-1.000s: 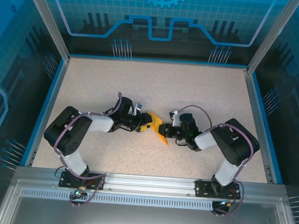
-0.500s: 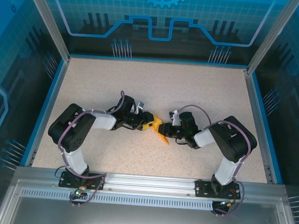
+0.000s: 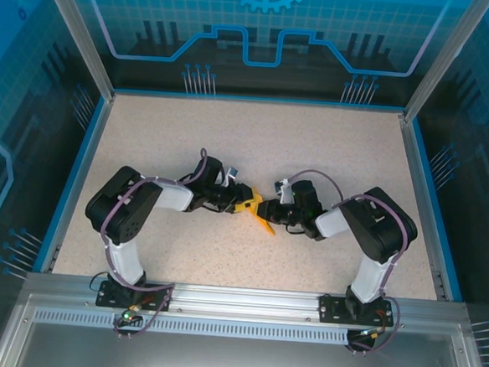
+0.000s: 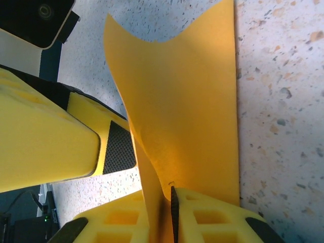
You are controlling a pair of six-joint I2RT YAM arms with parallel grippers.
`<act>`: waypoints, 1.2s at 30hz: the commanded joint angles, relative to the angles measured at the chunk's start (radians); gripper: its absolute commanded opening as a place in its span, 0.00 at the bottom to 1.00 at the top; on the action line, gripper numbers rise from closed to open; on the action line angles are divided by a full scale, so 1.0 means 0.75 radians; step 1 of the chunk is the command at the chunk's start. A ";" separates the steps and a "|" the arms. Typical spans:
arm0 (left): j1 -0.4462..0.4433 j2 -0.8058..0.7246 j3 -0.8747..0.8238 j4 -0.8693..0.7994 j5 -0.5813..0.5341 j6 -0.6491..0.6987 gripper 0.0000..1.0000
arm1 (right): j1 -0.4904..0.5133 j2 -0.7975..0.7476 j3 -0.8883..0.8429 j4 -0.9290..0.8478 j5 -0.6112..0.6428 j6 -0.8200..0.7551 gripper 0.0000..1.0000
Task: Fold a paper plane with a square sheet of paper (pick it up from the middle)
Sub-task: Fold the wing for the fifth time at the center of the table.
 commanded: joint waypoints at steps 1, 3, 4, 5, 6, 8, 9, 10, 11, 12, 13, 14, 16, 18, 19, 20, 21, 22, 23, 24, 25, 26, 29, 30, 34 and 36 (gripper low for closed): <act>-0.013 0.028 0.039 0.054 0.042 0.029 0.38 | -0.022 0.035 0.014 -0.081 -0.015 0.005 0.18; -0.014 0.034 0.037 0.077 0.046 0.032 0.37 | -0.022 0.036 0.018 -0.096 -0.011 -0.003 0.18; -0.015 0.036 0.039 0.085 0.047 0.036 0.36 | -0.022 0.036 0.018 -0.102 -0.009 -0.007 0.19; -0.014 0.035 0.037 0.091 0.047 0.042 0.36 | -0.022 0.036 0.020 -0.109 -0.006 -0.011 0.19; -0.014 0.033 0.037 0.089 0.043 0.048 0.36 | -0.021 0.038 0.021 -0.116 -0.007 -0.014 0.19; -0.013 0.032 0.037 0.092 0.040 0.061 0.35 | -0.022 0.041 0.023 -0.118 -0.005 -0.016 0.19; -0.015 0.034 0.037 0.092 0.036 0.067 0.35 | -0.020 0.044 0.024 -0.121 -0.004 -0.017 0.19; -0.014 0.037 0.038 0.092 0.036 0.070 0.35 | -0.022 0.046 0.023 -0.122 -0.004 -0.017 0.19; -0.013 0.044 0.039 0.088 0.036 0.071 0.35 | -0.022 0.051 0.027 -0.126 -0.004 -0.019 0.19; -0.013 0.053 0.043 0.083 0.037 0.072 0.34 | -0.022 0.053 0.027 -0.128 -0.007 -0.019 0.19; -0.014 0.058 0.044 0.084 0.037 0.072 0.34 | -0.022 0.056 0.030 -0.128 -0.010 -0.020 0.19; -0.014 0.067 0.044 0.086 0.035 0.070 0.34 | -0.021 0.056 0.033 -0.130 -0.013 -0.020 0.19; -0.013 0.078 0.043 0.086 0.029 0.070 0.34 | -0.022 0.053 0.037 -0.141 -0.015 -0.020 0.19; -0.014 0.086 0.044 0.085 0.022 0.064 0.33 | -0.022 0.048 0.041 -0.149 -0.020 -0.024 0.18; -0.015 0.087 0.045 0.082 0.020 0.064 0.33 | -0.022 0.043 0.045 -0.157 -0.020 -0.027 0.19; -0.014 0.087 0.047 0.080 0.018 0.063 0.33 | -0.022 0.037 0.045 -0.165 -0.021 -0.030 0.19; -0.014 0.087 0.046 0.077 0.015 0.062 0.33 | -0.024 0.031 0.049 -0.174 -0.025 -0.036 0.20; -0.014 0.087 0.049 0.072 0.012 0.064 0.33 | -0.024 0.023 0.053 -0.182 -0.028 -0.042 0.21; -0.015 0.087 0.049 0.067 0.008 0.064 0.33 | -0.025 0.014 0.055 -0.196 -0.029 -0.048 0.23; -0.014 0.087 0.051 0.058 0.002 0.065 0.33 | -0.025 0.002 0.061 -0.215 -0.030 -0.057 0.24; -0.015 0.090 0.052 0.052 -0.002 0.065 0.33 | -0.026 -0.009 0.061 -0.231 -0.028 -0.065 0.25; -0.013 0.092 0.054 0.044 -0.007 0.065 0.32 | -0.028 -0.024 0.065 -0.249 -0.032 -0.078 0.26; -0.014 0.101 0.057 0.031 -0.019 0.062 0.32 | -0.033 -0.077 0.077 -0.327 -0.021 -0.123 0.28; -0.013 0.106 0.059 0.031 -0.021 0.058 0.32 | -0.033 -0.095 0.084 -0.374 -0.015 -0.145 0.29; -0.014 0.109 0.066 0.028 -0.031 0.053 0.32 | -0.033 -0.157 0.084 -0.459 -0.022 -0.214 0.34; -0.015 0.111 0.072 0.020 -0.037 0.052 0.32 | -0.033 -0.201 0.078 -0.499 -0.013 -0.242 0.36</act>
